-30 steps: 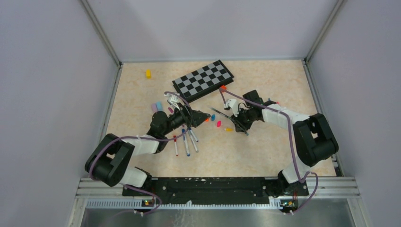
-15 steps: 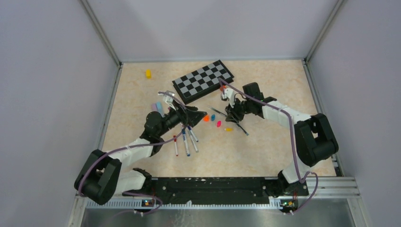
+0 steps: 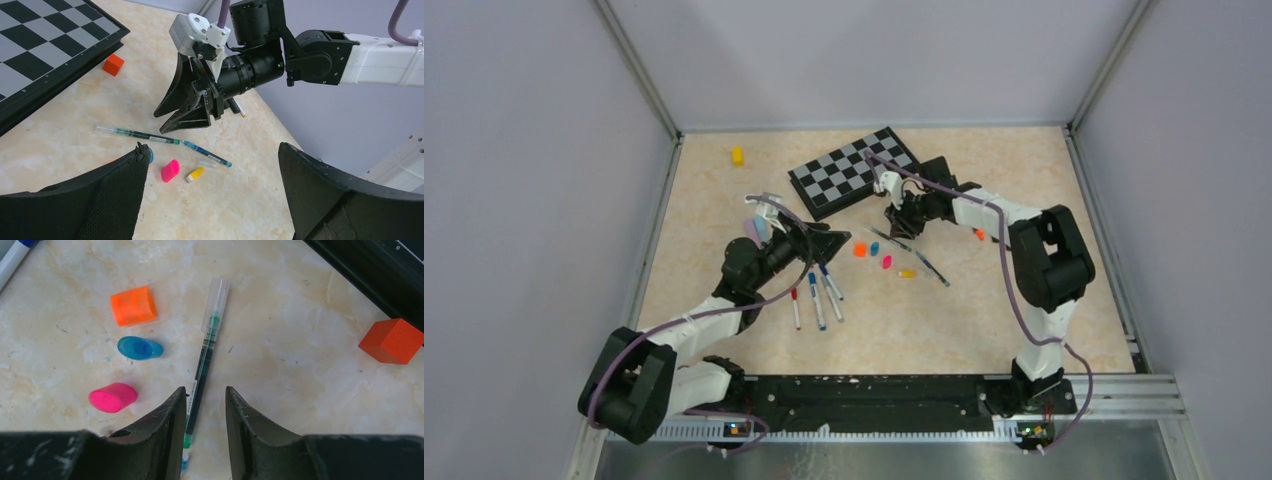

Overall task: Open the pen caps
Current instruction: Place the pen cap at the center of the board, then pick up the pen from the center of the board.

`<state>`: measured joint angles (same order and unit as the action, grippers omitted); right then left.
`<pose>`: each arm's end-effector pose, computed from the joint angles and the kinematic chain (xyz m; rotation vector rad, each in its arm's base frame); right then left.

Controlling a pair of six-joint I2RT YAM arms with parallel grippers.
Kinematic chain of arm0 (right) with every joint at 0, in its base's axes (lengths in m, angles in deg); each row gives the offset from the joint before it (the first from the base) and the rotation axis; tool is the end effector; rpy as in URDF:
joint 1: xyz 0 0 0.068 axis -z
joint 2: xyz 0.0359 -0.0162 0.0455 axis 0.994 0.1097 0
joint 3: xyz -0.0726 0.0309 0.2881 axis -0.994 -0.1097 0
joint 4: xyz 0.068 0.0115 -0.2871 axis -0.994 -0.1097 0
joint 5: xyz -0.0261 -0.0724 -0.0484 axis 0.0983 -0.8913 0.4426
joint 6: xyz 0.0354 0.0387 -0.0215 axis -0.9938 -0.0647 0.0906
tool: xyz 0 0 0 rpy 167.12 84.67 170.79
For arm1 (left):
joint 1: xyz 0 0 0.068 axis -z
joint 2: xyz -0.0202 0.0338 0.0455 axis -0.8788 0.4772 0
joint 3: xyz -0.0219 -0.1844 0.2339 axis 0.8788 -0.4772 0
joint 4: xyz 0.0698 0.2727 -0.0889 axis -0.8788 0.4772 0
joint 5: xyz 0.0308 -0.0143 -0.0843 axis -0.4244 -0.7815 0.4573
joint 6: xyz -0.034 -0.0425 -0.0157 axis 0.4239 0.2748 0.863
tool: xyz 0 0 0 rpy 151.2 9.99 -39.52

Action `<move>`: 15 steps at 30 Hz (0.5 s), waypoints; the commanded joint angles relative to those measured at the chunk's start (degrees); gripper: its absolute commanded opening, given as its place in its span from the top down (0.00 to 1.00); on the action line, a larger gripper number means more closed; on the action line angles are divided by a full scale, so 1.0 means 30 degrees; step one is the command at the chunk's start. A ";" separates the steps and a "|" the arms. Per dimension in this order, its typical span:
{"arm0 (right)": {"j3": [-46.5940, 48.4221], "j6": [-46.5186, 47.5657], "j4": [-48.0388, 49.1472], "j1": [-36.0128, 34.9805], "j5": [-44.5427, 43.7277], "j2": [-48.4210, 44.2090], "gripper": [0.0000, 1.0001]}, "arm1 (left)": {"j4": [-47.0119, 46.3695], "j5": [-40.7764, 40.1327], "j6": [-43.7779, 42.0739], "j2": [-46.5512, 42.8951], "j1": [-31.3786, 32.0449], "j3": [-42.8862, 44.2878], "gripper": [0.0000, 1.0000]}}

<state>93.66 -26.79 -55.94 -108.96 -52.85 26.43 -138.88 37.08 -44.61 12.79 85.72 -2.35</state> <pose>0.3914 0.2076 0.1885 -1.4029 1.9385 0.5926 0.2249 -0.1182 0.2352 0.1342 1.5804 -1.1926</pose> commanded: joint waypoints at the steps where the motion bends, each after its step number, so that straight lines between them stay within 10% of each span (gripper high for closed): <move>1: 0.1498 -0.0175 -0.0845 -0.0548 -0.0864 0.0783 0.68 | -0.0670 0.0103 -0.0045 -0.0251 -0.0350 -0.0372 0.01; 15: 0.3258 0.0004 -0.2852 -0.1274 -0.3510 0.2784 0.79 | -0.0513 0.0319 0.0463 -0.0435 -0.0827 -0.0821 0.01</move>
<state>100.00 -27.03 -62.45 -111.61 -59.41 33.45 -138.88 37.14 -44.05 12.77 83.67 -4.01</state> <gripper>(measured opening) 0.239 0.987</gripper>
